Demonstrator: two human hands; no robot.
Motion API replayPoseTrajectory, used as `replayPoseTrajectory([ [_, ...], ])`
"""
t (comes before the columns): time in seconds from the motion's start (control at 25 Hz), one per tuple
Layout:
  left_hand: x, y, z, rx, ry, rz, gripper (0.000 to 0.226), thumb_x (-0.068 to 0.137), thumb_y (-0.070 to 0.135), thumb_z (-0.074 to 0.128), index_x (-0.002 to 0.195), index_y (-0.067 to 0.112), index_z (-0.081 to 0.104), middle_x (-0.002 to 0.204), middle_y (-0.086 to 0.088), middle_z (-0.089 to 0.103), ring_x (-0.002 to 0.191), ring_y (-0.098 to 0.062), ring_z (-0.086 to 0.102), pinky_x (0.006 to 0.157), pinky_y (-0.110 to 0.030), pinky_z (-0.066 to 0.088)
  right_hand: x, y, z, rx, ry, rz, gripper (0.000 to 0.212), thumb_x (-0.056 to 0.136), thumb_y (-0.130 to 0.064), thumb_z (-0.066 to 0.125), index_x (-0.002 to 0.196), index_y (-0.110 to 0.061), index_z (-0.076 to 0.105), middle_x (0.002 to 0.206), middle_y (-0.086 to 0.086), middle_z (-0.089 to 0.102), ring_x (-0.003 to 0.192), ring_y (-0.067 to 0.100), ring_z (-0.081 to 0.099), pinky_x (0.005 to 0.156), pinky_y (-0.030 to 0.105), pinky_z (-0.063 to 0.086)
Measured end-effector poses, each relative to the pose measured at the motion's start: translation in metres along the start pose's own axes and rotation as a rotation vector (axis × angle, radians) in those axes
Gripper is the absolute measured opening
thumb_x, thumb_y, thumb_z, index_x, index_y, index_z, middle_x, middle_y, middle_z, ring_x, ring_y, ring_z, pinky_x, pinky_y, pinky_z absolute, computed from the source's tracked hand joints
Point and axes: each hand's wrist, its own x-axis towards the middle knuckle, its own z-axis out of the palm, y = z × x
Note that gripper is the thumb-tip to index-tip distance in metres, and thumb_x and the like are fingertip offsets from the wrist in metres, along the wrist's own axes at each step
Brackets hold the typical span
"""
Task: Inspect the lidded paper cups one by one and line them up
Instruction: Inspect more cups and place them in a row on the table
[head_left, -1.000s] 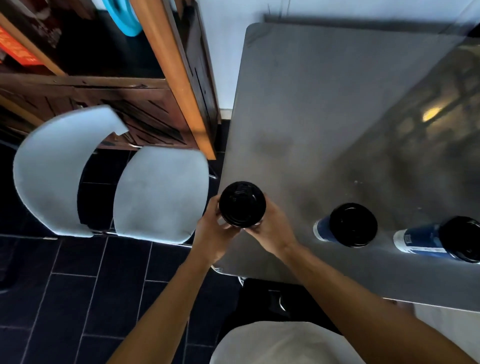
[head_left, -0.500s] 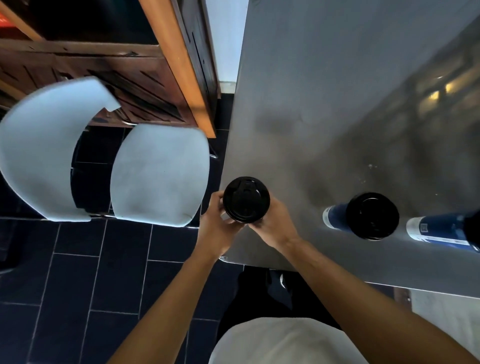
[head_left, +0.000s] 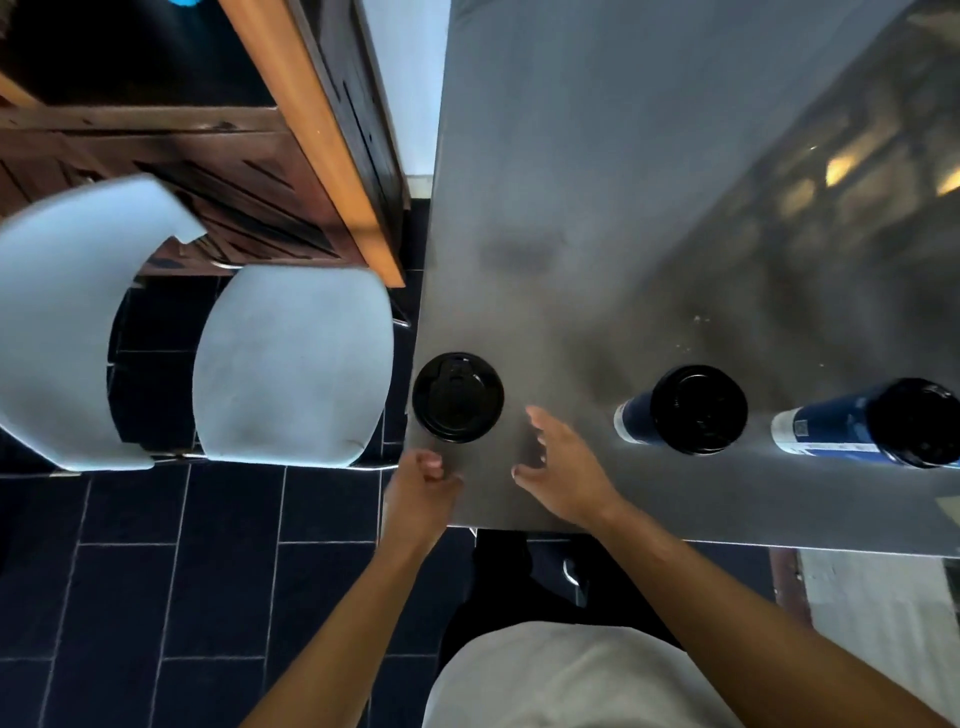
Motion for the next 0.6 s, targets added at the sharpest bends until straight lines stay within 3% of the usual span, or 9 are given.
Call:
replayPoseTrajectory([
  [0.08,-0.017,-0.012,0.015,0.067,-0.134,0.005,0.012,0.085,0.017,0.071,0.095,0.021,0.064,0.091,0.005,0.071,0.087,-0.018,0.071,0.073,-0.033,0.057,-0.022,0.030,-0.015,0.003,0.015,0.041,0.070,0.085,-0.023,0.073,0.149,-0.023,0.046,0.144,-0.001,0.055,0.134,0.016,0.054,0.110,0.034,0.047],
  [0.2,-0.040,-0.006,0.041,0.167,-0.263,0.160,0.010,0.087,0.018,0.069,0.093,0.025,0.066,0.091,0.007,0.071,0.089,-0.015,0.069,0.085,-0.036,0.058,-0.055,0.071,-0.051,0.066,0.092,0.107,0.042,0.088,-0.016,0.072,0.128,-0.022,0.062,0.121,-0.007,0.066,0.113,0.006,0.064,0.085,0.004,0.043],
  [0.32,-0.052,0.029,0.073,0.164,-0.229,0.302,0.023,0.088,0.021,0.072,0.108,0.028,0.063,0.099,0.008,0.070,0.093,-0.012,0.070,0.088,-0.031,0.057,-0.072,0.104,-0.093,0.155,0.231,0.141,0.035,0.086,-0.011,0.074,0.119,-0.018,0.064,0.112,0.003,0.072,0.102,0.020,0.072,0.080,0.018,0.048],
  [0.4,-0.056,0.059,0.095,0.171,-0.178,0.330,0.048,0.086,0.017,0.075,0.129,0.025,0.055,0.114,0.001,0.068,0.103,-0.015,0.068,0.095,-0.037,0.056,-0.079,0.112,-0.122,0.184,0.260,0.117,0.053,0.085,-0.009,0.073,0.134,-0.017,0.055,0.120,0.005,0.067,0.101,0.020,0.067,0.083,0.024,0.046],
  [0.48,-0.061,0.091,0.118,0.158,-0.180,0.356,0.086,0.081,0.006,0.076,0.154,0.024,0.033,0.141,-0.006,0.053,0.127,-0.021,0.055,0.103,-0.046,0.052,-0.084,0.110,-0.149,0.199,0.284,0.061,0.073,0.084,-0.009,0.074,0.149,-0.019,0.042,0.131,0.002,0.057,0.108,0.018,0.059,0.088,0.028,0.044],
  [0.56,-0.071,0.117,0.141,0.124,-0.168,0.391,0.108,0.075,-0.003,0.071,0.162,0.024,0.014,0.154,-0.007,0.039,0.139,-0.022,0.041,0.106,-0.051,0.049,-0.080,0.107,-0.170,0.190,0.262,-0.084,0.089,0.081,-0.006,0.076,0.157,-0.019,0.032,0.142,0.003,0.053,0.122,0.020,0.056,0.096,0.033,0.047],
  [0.6,-0.079,0.129,0.151,0.118,-0.148,0.405,0.108,0.073,-0.002,0.070,0.162,0.023,0.014,0.153,-0.007,0.042,0.138,-0.022,0.043,0.106,-0.048,0.048,-0.076,0.104,-0.177,0.168,0.221,-0.153,0.094,0.079,-0.007,0.077,0.159,-0.018,0.029,0.147,0.004,0.052,0.125,0.020,0.056,0.100,0.036,0.049],
])
